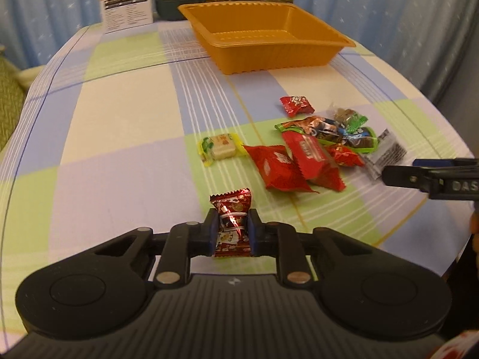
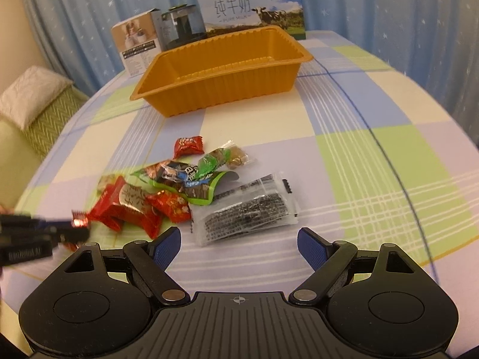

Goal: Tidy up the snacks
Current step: 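Grasp the clear seaweed packet with the right gripper while the left holds its candy, then carry both snacks to the orange tray and open both grippers inside, then move both grippers back to the snack pile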

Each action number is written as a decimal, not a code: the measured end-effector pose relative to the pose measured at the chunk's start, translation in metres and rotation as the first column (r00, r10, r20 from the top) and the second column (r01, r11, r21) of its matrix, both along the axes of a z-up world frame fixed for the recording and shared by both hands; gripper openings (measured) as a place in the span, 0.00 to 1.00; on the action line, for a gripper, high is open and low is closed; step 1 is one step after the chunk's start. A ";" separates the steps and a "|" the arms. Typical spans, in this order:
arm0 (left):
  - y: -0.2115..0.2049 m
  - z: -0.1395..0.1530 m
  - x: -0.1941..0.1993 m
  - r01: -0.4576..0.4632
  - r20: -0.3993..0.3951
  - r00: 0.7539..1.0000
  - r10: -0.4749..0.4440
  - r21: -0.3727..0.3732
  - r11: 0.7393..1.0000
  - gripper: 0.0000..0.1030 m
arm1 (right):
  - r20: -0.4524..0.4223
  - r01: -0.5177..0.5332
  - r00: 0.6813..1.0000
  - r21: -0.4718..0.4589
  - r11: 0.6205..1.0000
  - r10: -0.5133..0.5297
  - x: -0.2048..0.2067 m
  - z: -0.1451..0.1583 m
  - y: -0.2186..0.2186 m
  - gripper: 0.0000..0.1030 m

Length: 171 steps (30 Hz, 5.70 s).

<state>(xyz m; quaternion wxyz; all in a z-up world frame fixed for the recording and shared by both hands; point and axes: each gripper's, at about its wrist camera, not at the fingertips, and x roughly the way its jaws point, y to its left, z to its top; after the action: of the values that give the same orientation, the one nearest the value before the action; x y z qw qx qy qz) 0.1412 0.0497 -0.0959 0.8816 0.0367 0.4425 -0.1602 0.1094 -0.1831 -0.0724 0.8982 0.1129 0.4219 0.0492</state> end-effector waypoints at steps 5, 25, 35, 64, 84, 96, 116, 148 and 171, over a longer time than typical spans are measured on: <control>-0.008 -0.001 -0.014 -0.021 0.004 1.000 0.021 -0.018 1.000 0.18 | 0.018 0.003 1.000 -0.063 0.998 -0.001 0.005 0.001 0.004 0.83; -0.009 0.008 -0.019 -0.072 0.042 0.996 0.075 -0.064 0.995 0.17 | 0.086 0.123 0.990 -0.115 0.986 -0.114 0.010 0.014 -0.008 0.83; -0.010 0.008 -0.014 -0.089 0.047 0.995 0.093 -0.087 0.992 0.17 | 0.041 0.113 0.993 -0.195 0.974 -0.107 0.035 -0.009 0.003 0.53; -0.029 0.072 0.022 -0.108 0.179 0.975 0.133 -0.144 0.984 0.17 | 0.198 0.009 0.980 -0.117 0.993 0.014 0.045 0.071 0.016 0.37; -0.064 0.072 0.187 -0.083 0.241 0.961 0.134 -0.212 0.974 0.18 | 0.255 0.047 0.966 -0.026 0.999 -0.038 0.200 0.060 -0.019 0.37; -0.062 0.058 0.215 -0.099 0.223 0.965 0.140 -0.185 0.978 0.32 | 0.236 0.052 0.970 0.018 0.999 -0.054 0.227 0.046 -0.021 0.37; -0.054 0.064 0.205 -0.116 0.232 0.960 0.159 -0.191 0.975 0.42 | 0.311 0.092 0.944 0.069 0.993 -0.109 0.222 0.055 -0.022 0.62; -0.020 0.063 0.067 -0.177 0.221 0.952 0.212 -0.169 0.970 0.46 | 0.262 0.175 0.948 0.048 0.983 -0.182 0.091 0.087 -0.044 0.62; -0.002 0.031 -0.009 -0.180 0.163 0.967 0.198 -0.120 0.976 0.47 | 0.118 -0.012 0.993 0.004 1.000 0.012 0.002 0.023 0.011 0.62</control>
<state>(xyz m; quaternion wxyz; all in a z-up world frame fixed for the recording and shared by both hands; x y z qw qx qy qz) 0.1324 0.0474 -0.0647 0.9288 -0.0379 0.3565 -0.0942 0.1118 -0.1726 -0.0493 0.9210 0.1096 0.3687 0.0623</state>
